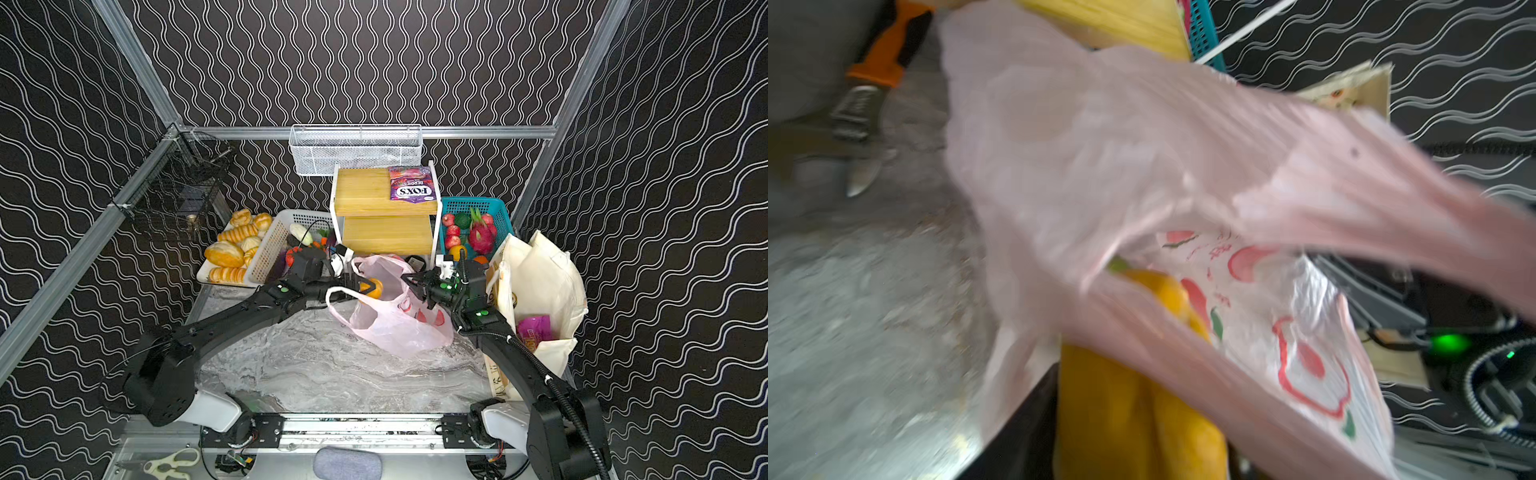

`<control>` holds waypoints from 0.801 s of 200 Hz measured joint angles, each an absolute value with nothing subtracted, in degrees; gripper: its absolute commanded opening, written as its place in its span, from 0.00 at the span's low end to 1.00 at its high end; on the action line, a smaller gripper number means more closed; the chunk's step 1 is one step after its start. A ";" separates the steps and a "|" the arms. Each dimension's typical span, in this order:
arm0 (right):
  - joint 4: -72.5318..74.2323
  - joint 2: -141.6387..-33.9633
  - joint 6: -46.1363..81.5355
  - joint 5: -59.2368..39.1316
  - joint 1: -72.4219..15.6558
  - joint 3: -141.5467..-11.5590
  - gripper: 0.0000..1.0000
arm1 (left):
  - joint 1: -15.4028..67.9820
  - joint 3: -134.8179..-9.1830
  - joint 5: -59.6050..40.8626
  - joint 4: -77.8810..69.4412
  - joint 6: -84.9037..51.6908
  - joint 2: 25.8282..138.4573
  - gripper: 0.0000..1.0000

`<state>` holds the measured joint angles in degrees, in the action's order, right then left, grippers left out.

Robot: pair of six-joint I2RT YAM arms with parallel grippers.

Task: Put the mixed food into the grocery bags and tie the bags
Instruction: 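Lower the yellow fruit into the pink bag and open the left gripper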

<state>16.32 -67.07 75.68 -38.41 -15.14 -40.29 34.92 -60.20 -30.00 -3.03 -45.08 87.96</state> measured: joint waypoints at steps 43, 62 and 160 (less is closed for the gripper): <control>20.38 -67.72 79.09 -38.44 -13.85 -40.18 0.00 | 35.68 -65.82 -31.99 -6.83 -45.21 92.58 0.75; 21.02 -67.29 79.79 -38.17 -12.69 -39.27 0.00 | 35.70 -67.05 -32.12 -5.50 -44.31 92.68 0.79; 16.80 -63.59 78.22 -36.67 -7.11 -37.98 0.00 | 35.46 -64.66 -18.22 18.50 -27.46 74.26 0.80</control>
